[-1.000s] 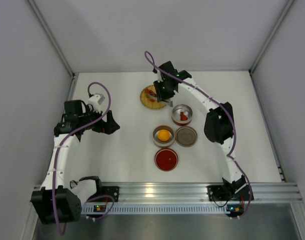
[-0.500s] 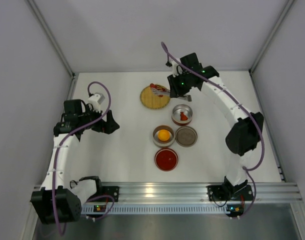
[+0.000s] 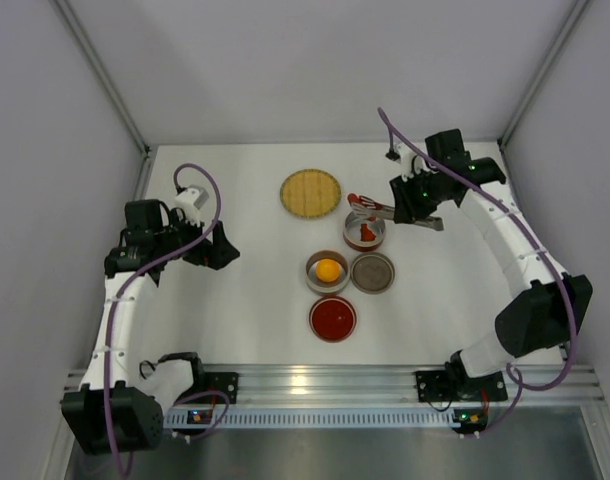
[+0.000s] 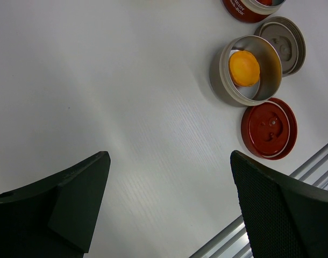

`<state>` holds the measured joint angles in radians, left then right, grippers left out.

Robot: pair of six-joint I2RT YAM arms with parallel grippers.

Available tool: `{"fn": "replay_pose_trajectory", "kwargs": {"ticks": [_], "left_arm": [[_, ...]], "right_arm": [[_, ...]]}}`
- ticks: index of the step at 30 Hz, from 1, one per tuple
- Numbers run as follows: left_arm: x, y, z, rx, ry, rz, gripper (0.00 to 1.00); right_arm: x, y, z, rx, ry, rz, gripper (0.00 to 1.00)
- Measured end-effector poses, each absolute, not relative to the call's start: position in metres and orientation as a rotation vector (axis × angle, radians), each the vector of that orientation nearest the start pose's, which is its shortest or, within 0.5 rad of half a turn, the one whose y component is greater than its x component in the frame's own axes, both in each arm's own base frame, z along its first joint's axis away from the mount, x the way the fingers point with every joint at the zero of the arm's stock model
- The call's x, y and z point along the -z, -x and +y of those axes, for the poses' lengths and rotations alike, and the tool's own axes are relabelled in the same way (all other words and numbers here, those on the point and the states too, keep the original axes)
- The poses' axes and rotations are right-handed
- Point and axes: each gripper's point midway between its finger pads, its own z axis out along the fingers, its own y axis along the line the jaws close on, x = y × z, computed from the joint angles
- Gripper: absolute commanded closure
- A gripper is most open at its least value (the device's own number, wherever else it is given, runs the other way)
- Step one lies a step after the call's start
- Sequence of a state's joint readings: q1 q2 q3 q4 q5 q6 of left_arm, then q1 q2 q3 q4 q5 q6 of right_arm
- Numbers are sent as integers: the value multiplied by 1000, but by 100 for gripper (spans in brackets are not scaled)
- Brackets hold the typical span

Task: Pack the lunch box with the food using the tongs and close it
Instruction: Place the fake food in the packing box.

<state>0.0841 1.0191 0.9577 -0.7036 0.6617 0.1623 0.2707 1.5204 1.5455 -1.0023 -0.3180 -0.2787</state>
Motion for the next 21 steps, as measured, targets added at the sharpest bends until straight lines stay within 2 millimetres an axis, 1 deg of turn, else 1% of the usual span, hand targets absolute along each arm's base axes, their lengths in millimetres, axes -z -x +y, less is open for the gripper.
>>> {"fn": "replay_pose_trajectory", "kwargs": {"ticks": [3,5,12,21], "left_arm": [[-205,-265,-82,643,-408,2179,2],[-206,-265,-82,642,-408,2176,2],[-206,-265,-82,642,-408,2176,2],[-206,-266,-82,643,-408,2176,2]], "right_arm": [[-203,-321,131,-405,815,2437,100],[-198,-317,130,-415,823,2454,100],[-194,-318,126,-428,814,2465,100],[-182,-323,119,-427,793,2503,100]]}}
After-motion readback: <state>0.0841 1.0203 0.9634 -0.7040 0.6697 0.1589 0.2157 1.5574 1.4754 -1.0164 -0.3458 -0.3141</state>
